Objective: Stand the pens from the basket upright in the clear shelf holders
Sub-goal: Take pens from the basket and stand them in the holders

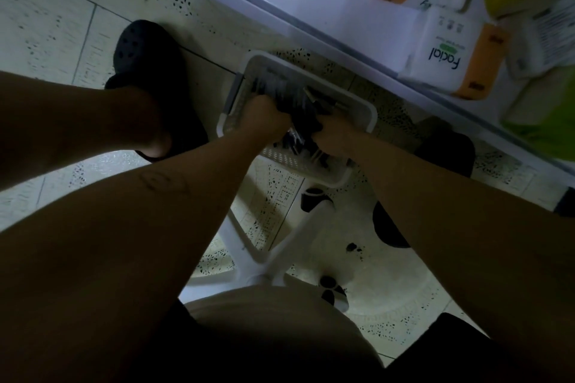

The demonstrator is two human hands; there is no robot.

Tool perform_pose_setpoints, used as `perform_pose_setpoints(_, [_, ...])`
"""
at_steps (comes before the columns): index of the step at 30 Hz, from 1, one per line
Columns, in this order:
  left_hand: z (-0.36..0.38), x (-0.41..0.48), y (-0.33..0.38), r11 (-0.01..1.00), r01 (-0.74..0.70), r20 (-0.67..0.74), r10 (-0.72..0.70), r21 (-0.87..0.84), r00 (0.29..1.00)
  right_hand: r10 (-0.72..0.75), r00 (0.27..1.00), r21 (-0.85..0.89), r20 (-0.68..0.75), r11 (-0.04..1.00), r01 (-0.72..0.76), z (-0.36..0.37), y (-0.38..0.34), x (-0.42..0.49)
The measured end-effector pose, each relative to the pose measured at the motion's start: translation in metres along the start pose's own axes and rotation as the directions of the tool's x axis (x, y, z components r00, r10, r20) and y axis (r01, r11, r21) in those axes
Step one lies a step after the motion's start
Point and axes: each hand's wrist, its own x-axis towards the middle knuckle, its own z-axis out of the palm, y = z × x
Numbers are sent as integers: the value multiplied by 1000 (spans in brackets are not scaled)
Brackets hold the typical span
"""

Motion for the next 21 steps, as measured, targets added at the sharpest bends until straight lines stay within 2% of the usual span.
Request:
perform_pose_setpoints(4, [2, -12, 8, 981, -138, -138, 157, 138, 978, -27, 999, -11, -37, 1000, 27, 7, 6, -8])
perform_pose_setpoints(6, [2, -16, 11, 967, -209, -166, 232, 146, 958, -64, 990, -32, -123, 998, 61, 11, 8, -13])
perform_pose_setpoints(9, [0, -17, 13, 961, -244, -200, 267, 132, 943, -94, 946, -49, -310, 995, 83, 19, 8, -18])
perform_pose_setpoints(11, [-3, -17, 15, 959, -263, -233, 281, 106, 931, -73, 902, 53, -425, 993, 105, 20, 5, -24])
perform_pose_setpoints(14, [-12, -21, 25, 951, -308, -293, 285, -36, 913, -40, 813, 155, -581, 975, 158, 13, -5, -38])
perform_pose_setpoints(19, [-26, -25, 37, 934, -301, -263, 246, -194, 933, 69, 765, 355, -640, 910, 215, -13, -24, -63])
perform_pose_setpoints(21, [-30, -29, 40, 944, -277, -216, 237, -178, 947, 143, 729, 420, -669, 882, 212, -27, -27, -73])
